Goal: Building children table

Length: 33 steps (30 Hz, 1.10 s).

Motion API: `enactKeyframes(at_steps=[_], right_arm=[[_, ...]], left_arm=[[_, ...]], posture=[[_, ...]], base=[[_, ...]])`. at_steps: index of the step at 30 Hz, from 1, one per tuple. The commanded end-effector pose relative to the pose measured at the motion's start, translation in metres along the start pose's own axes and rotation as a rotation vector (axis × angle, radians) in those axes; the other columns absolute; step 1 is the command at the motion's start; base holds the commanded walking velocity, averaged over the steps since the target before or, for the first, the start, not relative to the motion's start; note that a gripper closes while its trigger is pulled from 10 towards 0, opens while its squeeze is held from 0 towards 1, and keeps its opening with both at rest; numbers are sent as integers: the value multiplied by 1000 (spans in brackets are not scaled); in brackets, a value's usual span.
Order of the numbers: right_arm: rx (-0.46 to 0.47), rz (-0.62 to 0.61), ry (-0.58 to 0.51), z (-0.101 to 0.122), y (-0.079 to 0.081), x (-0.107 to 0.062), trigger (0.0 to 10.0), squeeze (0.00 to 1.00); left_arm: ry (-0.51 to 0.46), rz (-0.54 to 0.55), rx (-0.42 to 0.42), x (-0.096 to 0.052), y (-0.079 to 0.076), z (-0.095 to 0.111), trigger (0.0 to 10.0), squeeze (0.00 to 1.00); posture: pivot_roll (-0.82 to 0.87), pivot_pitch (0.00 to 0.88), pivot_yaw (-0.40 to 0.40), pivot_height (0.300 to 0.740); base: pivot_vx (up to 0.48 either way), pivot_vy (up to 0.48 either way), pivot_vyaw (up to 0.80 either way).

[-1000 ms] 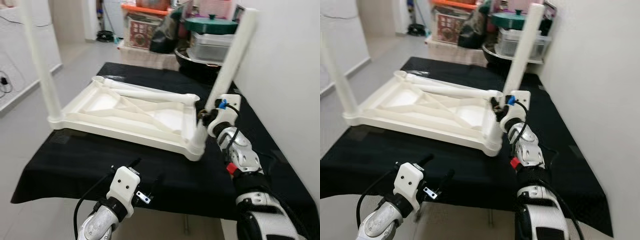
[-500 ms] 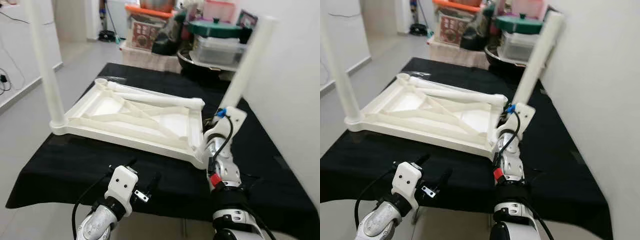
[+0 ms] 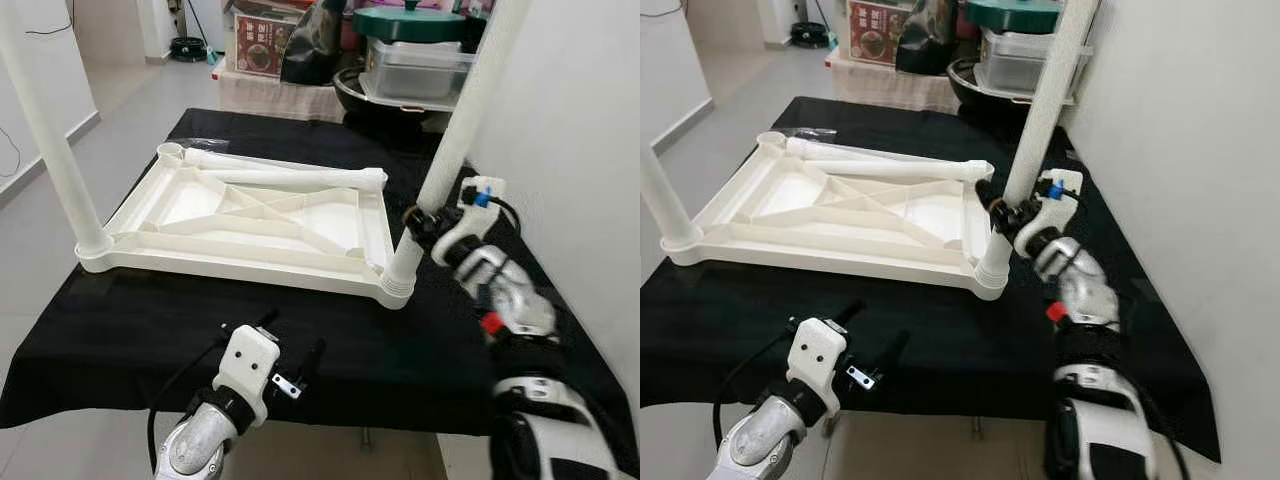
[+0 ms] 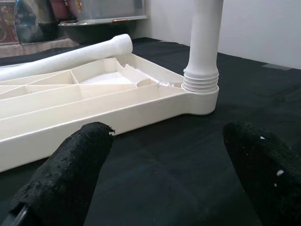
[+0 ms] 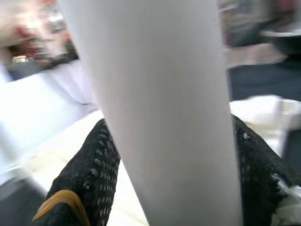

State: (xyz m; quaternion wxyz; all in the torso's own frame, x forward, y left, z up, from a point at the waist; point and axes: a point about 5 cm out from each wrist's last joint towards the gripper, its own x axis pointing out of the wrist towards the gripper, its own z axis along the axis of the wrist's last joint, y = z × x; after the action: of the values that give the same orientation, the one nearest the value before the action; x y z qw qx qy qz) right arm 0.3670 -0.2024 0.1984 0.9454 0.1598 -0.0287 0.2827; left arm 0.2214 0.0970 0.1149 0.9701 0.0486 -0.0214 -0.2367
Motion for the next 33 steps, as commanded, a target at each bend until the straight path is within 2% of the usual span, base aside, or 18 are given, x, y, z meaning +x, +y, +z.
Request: enactKeyframes(at_steps=[1,2,4,8,9,11,12,16,19,20,21,25,26,28,29,30,31,33], right_arm=[[27,329,112,-10,18,-6,10000,0],[27,329,112,-10,18,-6,10000,0],[17,489,203,-18,26,-9,10000,0],[17,621,254,-22,32,-4,9922,0],[-3,640,266,-25,35,0,7843,0],[-19,649,274,-26,36,3,7843,0],[-48,584,266,-29,37,13,0,0],[-71,531,248,-29,36,17,0,0],[-123,356,216,-31,27,18,0,0],[-123,356,216,-31,27,18,0,0],[-135,206,199,-33,18,17,0,0],[-151,97,185,-34,12,15,0,0],[-135,-33,165,-36,5,13,0,0],[-135,-33,165,-36,5,13,0,0],[-111,-327,137,-41,-8,4,0,0],[-111,-327,137,-41,-8,4,0,0],[-107,-605,116,-49,-16,-10,0,0],[-107,-605,116,-49,-16,-10,0,0]], left_arm=[[12,-10,2,1,-3,-4,10000,0],[12,-10,2,1,-3,-4,10000,0],[10,-8,4,1,-2,-3,10000,0],[9,-12,8,-1,-4,-3,10000,0],[6,-18,11,-1,-5,-2,10000,0],[3,-22,14,-1,-6,-2,10000,0],[1,-23,15,-2,-6,-1,10000,0],[-1,-20,16,-2,-6,-1,10000,0],[-3,-15,16,-3,-5,0,10000,0],[-3,-15,16,-3,-5,0,10000,0],[-1,-15,14,-3,-5,-1,10000,0],[0,-16,14,-3,-5,-1,10000,0],[0,-18,14,-3,-5,-1,10000,0],[0,-18,14,-3,-5,-1,10000,0],[2,-21,13,-3,-5,-1,10000,0],[2,-21,13,-3,-5,-1,10000,0],[4,-26,13,-3,-6,-2,10000,0],[4,-26,13,-3,-6,-2,10000,0]], posture=[[123,0,-124,740],[123,0,-124,740],[132,0,-126,740],[139,0,-123,740],[142,0,-126,740],[142,0,-126,740],[145,0,-125,740],[147,0,-127,740],[141,0,-124,740],[141,0,-124,740],[135,0,-122,740],[132,0,-120,740],[129,0,-120,740],[129,0,-120,740],[120,0,-113,740],[120,0,-113,740],[117,0,-113,740],[117,0,-113,740]], base=[[0,0,0],[0,0,0],[0,0,0],[0,0,0],[0,0,0],[0,0,0],[0,0,0],[0,0,0],[0,0,0],[0,0,0],[0,0,0],[0,0,0],[0,0,0],[0,0,0],[0,0,0],[0,0,0],[0,0,0],[0,0,0]])
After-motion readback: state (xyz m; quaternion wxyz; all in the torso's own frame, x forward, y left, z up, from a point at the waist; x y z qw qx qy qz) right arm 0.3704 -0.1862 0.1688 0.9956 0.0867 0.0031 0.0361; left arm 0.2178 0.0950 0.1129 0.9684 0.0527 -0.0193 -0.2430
